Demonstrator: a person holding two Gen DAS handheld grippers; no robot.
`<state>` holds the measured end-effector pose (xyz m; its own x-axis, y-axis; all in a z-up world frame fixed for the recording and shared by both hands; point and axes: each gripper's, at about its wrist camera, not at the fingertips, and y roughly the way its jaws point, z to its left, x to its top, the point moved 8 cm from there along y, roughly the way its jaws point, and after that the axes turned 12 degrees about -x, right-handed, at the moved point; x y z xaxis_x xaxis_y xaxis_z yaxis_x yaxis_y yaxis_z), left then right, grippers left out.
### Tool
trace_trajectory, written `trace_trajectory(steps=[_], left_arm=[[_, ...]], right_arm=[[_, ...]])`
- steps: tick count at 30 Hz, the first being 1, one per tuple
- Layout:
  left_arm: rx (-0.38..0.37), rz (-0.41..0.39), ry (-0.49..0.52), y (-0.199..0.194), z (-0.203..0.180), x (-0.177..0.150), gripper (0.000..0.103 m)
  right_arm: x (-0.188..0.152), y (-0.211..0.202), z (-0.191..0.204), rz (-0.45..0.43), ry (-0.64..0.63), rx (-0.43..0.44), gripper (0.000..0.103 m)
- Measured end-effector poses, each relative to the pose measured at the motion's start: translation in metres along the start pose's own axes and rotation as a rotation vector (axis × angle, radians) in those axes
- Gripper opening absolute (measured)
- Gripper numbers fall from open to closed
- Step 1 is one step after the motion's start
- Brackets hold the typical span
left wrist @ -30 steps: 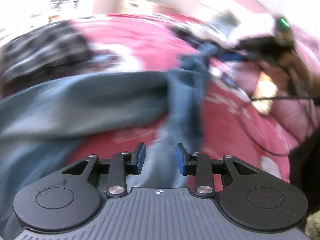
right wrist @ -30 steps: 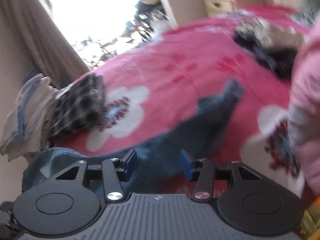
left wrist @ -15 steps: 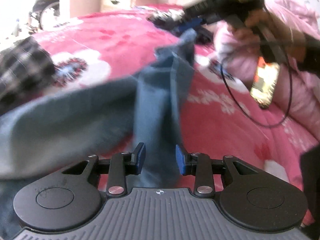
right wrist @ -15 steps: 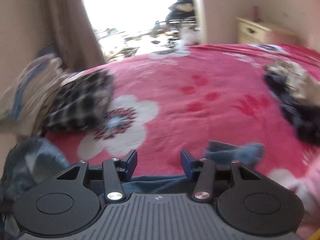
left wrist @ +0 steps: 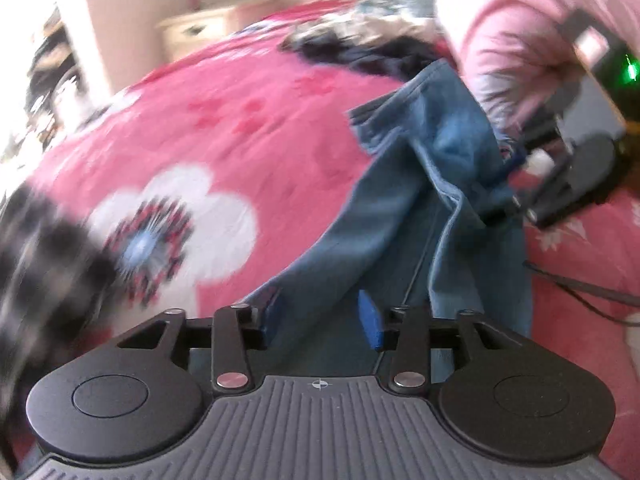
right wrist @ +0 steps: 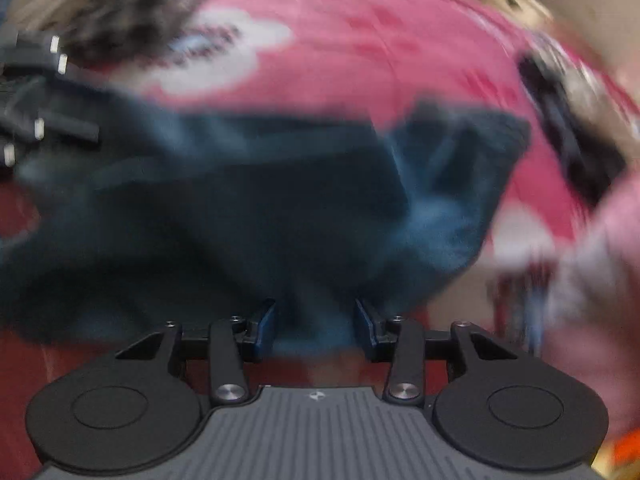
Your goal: Fold clothes
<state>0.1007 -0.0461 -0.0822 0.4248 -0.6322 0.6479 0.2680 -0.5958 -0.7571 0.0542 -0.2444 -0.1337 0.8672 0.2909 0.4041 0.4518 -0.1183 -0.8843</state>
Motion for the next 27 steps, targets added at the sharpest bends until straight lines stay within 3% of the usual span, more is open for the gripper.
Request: trace_trajectory(steps=[3, 7, 13, 16, 19, 21, 23, 27], left_arm=[[-0.027, 0.011, 0.096, 0.025, -0.007, 0.017, 0.057], [-0.030, 0.048, 0.120, 0.066, 0.001, 0.035, 0.057], [-0.119, 0.152, 0.024, 0.111, 0.020, 0.041, 0.058], [-0.166, 0.129, -0.063, 0.113, 0.025, 0.039, 0.057], [-0.180, 0.069, -0.089, 0.109, 0.022, 0.036, 0.040], [-0.161, 0.028, -0.066, 0.107, 0.014, 0.036, 0.022], [-0.148, -0.018, -0.072, 0.103, 0.008, 0.037, 0.010], [-0.127, -0.097, -0.088, 0.092, 0.009, 0.044, 0.006]], right_arm=[[-0.016, -0.002, -0.016, 0.012, 0.122, 0.029, 0.044], [-0.022, -0.009, -0.038, 0.003, 0.271, 0.064, 0.044], [-0.019, -0.015, -0.073, -0.040, 0.464, 0.115, 0.053], [-0.018, -0.008, -0.083, -0.023, 0.563, 0.160, 0.056], [-0.022, -0.004, -0.084, 0.005, 0.630, 0.195, 0.056], [-0.025, -0.005, -0.083, 0.011, 0.638, 0.188, 0.056], [-0.027, -0.008, -0.081, 0.007, 0.627, 0.172, 0.056], [-0.029, -0.022, -0.074, -0.048, 0.577, 0.144, 0.056]])
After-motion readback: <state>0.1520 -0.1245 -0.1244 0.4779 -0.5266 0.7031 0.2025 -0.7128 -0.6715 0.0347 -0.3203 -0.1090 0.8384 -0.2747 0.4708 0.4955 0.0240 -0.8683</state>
